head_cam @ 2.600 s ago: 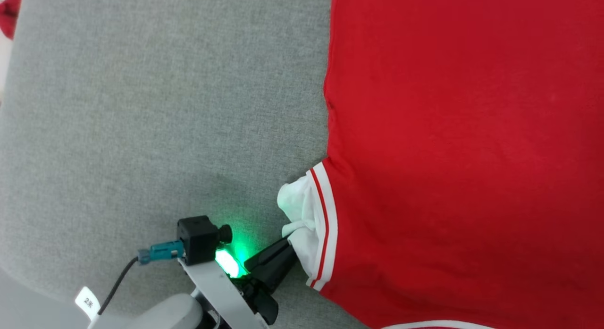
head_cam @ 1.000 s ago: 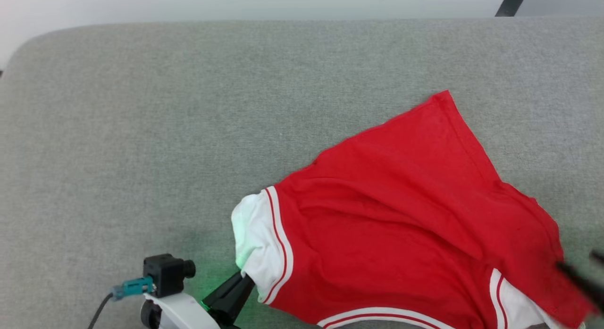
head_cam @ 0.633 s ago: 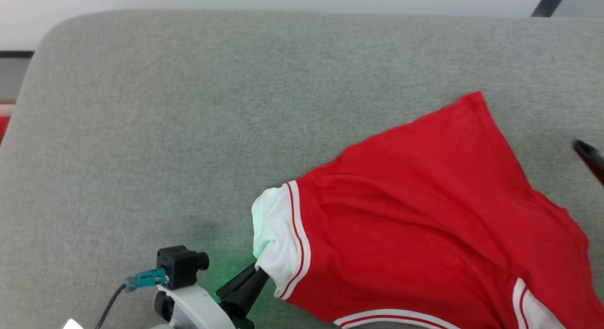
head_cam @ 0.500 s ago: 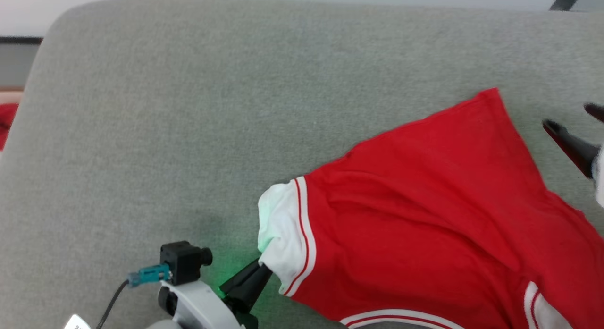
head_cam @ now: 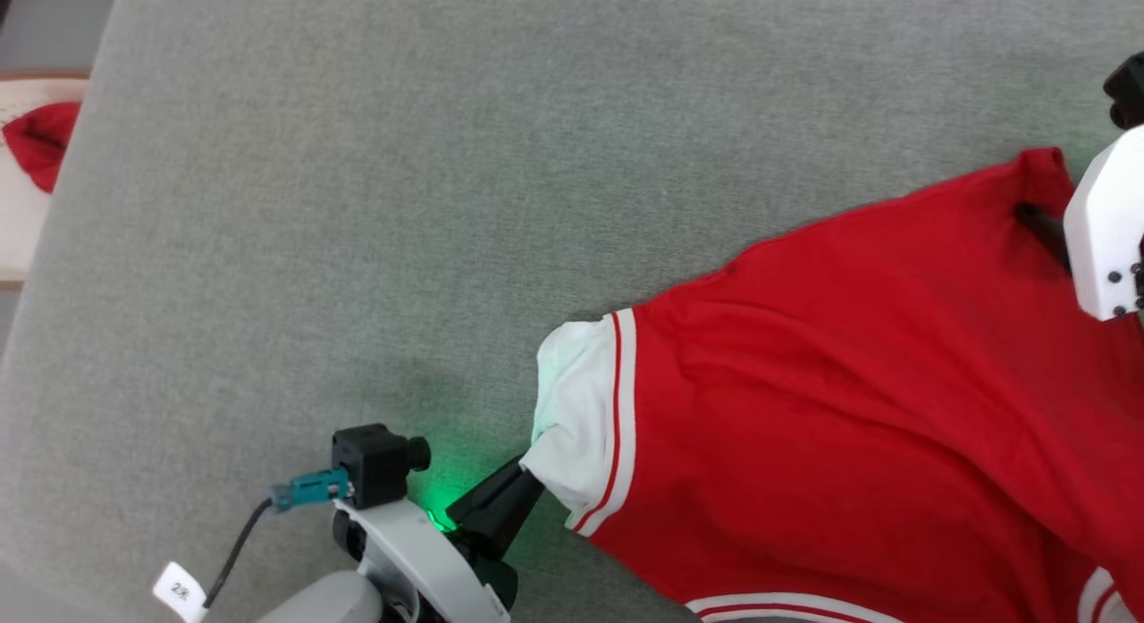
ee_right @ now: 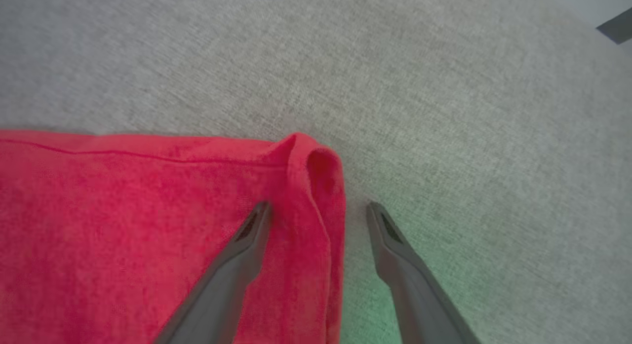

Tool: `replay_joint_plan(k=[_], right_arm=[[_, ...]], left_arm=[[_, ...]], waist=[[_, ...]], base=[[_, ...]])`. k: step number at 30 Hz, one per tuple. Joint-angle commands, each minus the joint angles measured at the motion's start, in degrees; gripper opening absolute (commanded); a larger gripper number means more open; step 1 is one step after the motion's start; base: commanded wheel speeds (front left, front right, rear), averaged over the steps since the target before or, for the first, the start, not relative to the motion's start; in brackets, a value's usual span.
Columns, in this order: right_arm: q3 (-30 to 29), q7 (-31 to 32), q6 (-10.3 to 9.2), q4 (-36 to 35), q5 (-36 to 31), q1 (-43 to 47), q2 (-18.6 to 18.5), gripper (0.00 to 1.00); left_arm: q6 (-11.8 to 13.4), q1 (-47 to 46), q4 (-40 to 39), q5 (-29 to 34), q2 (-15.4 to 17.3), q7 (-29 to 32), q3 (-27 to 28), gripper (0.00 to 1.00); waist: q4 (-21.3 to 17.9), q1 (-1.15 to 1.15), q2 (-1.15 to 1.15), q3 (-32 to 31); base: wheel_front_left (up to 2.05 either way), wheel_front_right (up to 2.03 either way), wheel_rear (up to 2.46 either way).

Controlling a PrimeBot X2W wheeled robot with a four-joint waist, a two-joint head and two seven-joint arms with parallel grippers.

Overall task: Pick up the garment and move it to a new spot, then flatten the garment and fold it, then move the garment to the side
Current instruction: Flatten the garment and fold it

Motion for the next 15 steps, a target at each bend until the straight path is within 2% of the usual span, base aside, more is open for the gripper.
replay_joint_plan(k=[1, 2, 4, 5, 9, 15], right_arm=[[1.2, 0.4, -0.08, 2.0, 0.9, 0.0, -0.2, 1.00], [2.3, 0.6, -0.08, 2.9, 1.4, 0.4, -0.2, 1.00], [3.5, 0.9, -0.08, 4.4, 2.9, 0.7, -0.4, 0.44], [3.9, 0.8, -0.07, 5.0, 3.7, 0.7, -0.3, 0.00], [4.0, -2.9, -0.07, 6.0, 5.3, -0.2, 0.1, 0.00], [-0.6, -13.8, -0.08, 8.2, 7.9, -2.3, 2.7, 0.00]], left_arm=[[-0.3, -0.6, 0.5, 0.5, -0.3, -0.2, 0.0, 0.00], [-0.4, -0.6, 0.8, 0.5, -0.4, -0.3, 0.0, 0.00], [-0.5, -0.8, 1.2, 0.4, -0.5, -0.2, 0.1, 0.00], [-0.5, -0.7, 1.3, 0.4, -0.5, -0.3, 0.2, 0.00], [-0.7, -0.8, 1.6, 0.7, -0.3, -0.5, 0.5, 0.00], [-0.8, -3.3, 2.4, 1.8, 0.9, -0.6, 2.1, 0.00]], waist=[[1.1, 0.00, 0.00, 0.9], [1.1, 0.00, 0.00, 0.8], [1.0, 0.00, 0.00, 0.5], [0.9, 0.00, 0.00, 0.1], [0.3, 0.00, 0.00, -1.4], [-1.0, 0.00, 0.00, -4.2]], base=[[0.00, 0.00, 0.00], [0.00, 0.00, 0.00], [0.00, 0.00, 0.00], [0.00, 0.00, 0.00], [0.00, 0.00, 0.00], [0.00, 0.00, 0.00]])
